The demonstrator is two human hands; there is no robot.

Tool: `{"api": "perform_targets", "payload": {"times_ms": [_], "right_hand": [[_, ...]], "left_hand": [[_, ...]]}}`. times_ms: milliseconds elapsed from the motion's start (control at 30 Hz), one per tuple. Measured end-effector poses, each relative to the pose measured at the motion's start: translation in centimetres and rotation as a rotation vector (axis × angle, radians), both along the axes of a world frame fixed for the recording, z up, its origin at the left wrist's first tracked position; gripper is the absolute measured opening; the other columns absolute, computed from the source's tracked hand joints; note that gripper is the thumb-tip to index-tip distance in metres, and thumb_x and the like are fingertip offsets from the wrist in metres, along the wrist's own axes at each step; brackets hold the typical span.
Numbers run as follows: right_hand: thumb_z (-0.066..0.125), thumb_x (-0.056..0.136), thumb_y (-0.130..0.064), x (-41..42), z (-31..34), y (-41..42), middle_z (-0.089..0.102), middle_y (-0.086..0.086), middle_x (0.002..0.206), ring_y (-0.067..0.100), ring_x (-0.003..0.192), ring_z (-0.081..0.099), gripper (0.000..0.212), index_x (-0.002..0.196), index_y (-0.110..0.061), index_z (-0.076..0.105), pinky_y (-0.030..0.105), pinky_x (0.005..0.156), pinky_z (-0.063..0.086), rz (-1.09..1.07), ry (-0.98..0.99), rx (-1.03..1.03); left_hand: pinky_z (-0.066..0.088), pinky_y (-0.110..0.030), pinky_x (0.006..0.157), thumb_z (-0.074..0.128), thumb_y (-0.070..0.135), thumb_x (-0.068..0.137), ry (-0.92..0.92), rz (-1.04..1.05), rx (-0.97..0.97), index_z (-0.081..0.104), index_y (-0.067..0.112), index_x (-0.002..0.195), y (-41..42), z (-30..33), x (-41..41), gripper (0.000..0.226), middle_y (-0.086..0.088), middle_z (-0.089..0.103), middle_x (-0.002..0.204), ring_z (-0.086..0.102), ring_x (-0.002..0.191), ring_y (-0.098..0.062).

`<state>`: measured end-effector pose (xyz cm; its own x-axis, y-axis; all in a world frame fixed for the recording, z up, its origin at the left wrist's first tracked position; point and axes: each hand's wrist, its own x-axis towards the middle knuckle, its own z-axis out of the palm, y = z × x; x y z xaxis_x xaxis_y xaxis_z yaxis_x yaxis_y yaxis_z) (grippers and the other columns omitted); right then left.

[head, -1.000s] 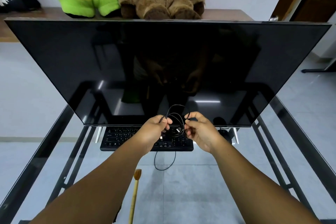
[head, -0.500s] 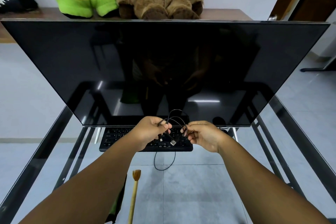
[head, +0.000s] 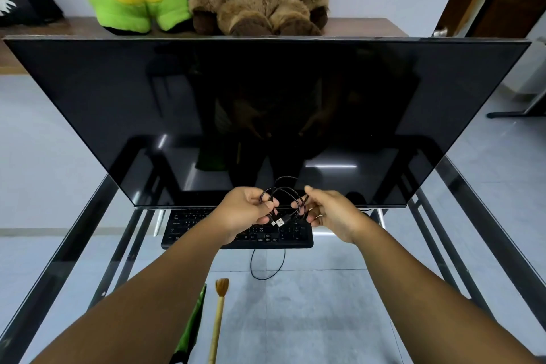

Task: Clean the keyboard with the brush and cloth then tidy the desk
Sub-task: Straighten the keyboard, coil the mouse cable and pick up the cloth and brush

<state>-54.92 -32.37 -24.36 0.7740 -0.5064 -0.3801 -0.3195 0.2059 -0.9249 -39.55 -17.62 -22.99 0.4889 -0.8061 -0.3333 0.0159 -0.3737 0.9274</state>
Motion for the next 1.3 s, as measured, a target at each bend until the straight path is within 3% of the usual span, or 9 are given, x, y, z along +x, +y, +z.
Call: {"api": "perform_targets", "payload": {"times_ms": [67, 233, 433, 567, 633, 767, 933, 1067, 1300], "right_hand": [[0.045, 0.101, -0.039, 0.2, -0.2, 0.1, 0.064, 0.005, 0.076, 0.012, 0.060, 0.052, 0.046, 0.091, -0.006, 0.075, 0.024, 0.059, 0.045, -0.042, -0.035, -0.054], [0.052, 0.100, -0.016, 0.0, -0.3, 0.2, 0.060, 0.007, 0.072, 0.013, 0.059, 0.054, 0.021, 0.095, -0.013, 0.072, 0.024, 0.056, 0.047, -0.106, -0.166, -0.208], [0.060, 0.095, -0.012, -0.1, 0.2, -0.2, 0.065, 0.006, 0.073, 0.009, 0.059, 0.057, 0.014, 0.098, -0.017, 0.072, 0.025, 0.059, 0.049, -0.066, -0.102, -0.371], [0.065, 0.091, -0.008, -0.3, 0.9, 0.0, 0.065, 0.000, 0.061, 0.013, 0.055, 0.056, 0.014, 0.103, -0.014, 0.067, 0.025, 0.054, 0.048, -0.047, -0.117, -0.350], [0.064, 0.091, -0.006, -0.3, 1.2, 0.3, 0.069, 0.001, 0.066, 0.013, 0.056, 0.056, 0.012, 0.100, -0.010, 0.071, 0.024, 0.053, 0.048, -0.030, -0.099, -0.301], [0.052, 0.093, 0.001, -0.3, 1.2, 0.6, 0.069, 0.010, 0.079, 0.013, 0.056, 0.056, 0.026, 0.094, -0.010, 0.076, 0.024, 0.055, 0.048, -0.049, -0.050, -0.198], [0.053, 0.097, -0.018, -0.4, 0.5, 0.6, 0.067, 0.010, 0.076, 0.016, 0.056, 0.055, 0.020, 0.091, -0.010, 0.070, 0.029, 0.055, 0.046, -0.212, -0.063, -0.128], [0.064, 0.092, -0.037, -0.5, 0.8, 1.6, 0.064, 0.007, 0.064, 0.013, 0.052, 0.052, 0.036, 0.077, -0.005, 0.071, 0.025, 0.052, 0.043, -0.219, -0.018, -0.082], [0.078, 0.080, -0.033, 0.1, 1.7, 2.0, 0.070, 0.000, 0.066, 0.007, 0.056, 0.052, 0.020, 0.079, -0.013, 0.078, 0.021, 0.055, 0.045, -0.127, 0.062, -0.154]], "left_hand": [[0.051, -0.016, 0.068, 0.060, 0.004, 0.092, 0.003, -0.004, -0.027, 0.070, 0.010, 0.101, 0.0, 0.2, -0.2, 0.014, -0.005, 0.072, 0.089, 0.066, 0.084, -0.008], [0.053, -0.020, 0.071, 0.061, 0.003, 0.091, -0.011, -0.024, -0.028, 0.070, 0.010, 0.099, -0.1, 0.5, -0.3, 0.013, -0.006, 0.071, 0.088, 0.065, 0.082, -0.009], [0.056, -0.023, 0.077, 0.064, 0.016, 0.092, 0.038, -0.008, -0.029, 0.069, 0.006, 0.094, -0.1, 0.7, -0.4, 0.011, -0.009, 0.074, 0.092, 0.070, 0.089, -0.015], [0.053, -0.020, 0.072, 0.062, 0.016, 0.093, 0.041, -0.007, -0.066, 0.066, 0.000, 0.095, 0.1, 0.8, -0.5, 0.016, -0.010, 0.075, 0.091, 0.071, 0.089, -0.014], [0.053, -0.018, 0.070, 0.062, 0.014, 0.093, 0.027, 0.024, -0.076, 0.067, 0.002, 0.093, 0.0, 0.7, -0.6, 0.012, -0.010, 0.075, 0.090, 0.072, 0.088, -0.012], [0.054, -0.023, 0.076, 0.063, 0.015, 0.093, 0.013, 0.056, -0.103, 0.067, 0.007, 0.090, 0.1, 0.4, -0.4, 0.009, -0.008, 0.075, 0.088, 0.071, 0.094, -0.016], [0.056, -0.025, 0.081, 0.063, 0.015, 0.093, 0.003, 0.097, -0.161, 0.067, 0.006, 0.095, 0.0, 0.3, -0.6, 0.010, -0.008, 0.075, 0.091, 0.071, 0.095, -0.017], [0.056, -0.024, 0.078, 0.061, 0.009, 0.093, -0.002, 0.124, -0.228, 0.063, 0.004, 0.098, 0.0, 0.3, -0.9, 0.008, -0.012, 0.074, 0.093, 0.070, 0.097, -0.015], [0.055, -0.023, 0.079, 0.060, 0.007, 0.093, -0.036, 0.060, -0.240, 0.062, 0.004, 0.097, 0.1, 0.1, -1.3, 0.005, -0.016, 0.074, 0.093, 0.070, 0.098, -0.013]]}}
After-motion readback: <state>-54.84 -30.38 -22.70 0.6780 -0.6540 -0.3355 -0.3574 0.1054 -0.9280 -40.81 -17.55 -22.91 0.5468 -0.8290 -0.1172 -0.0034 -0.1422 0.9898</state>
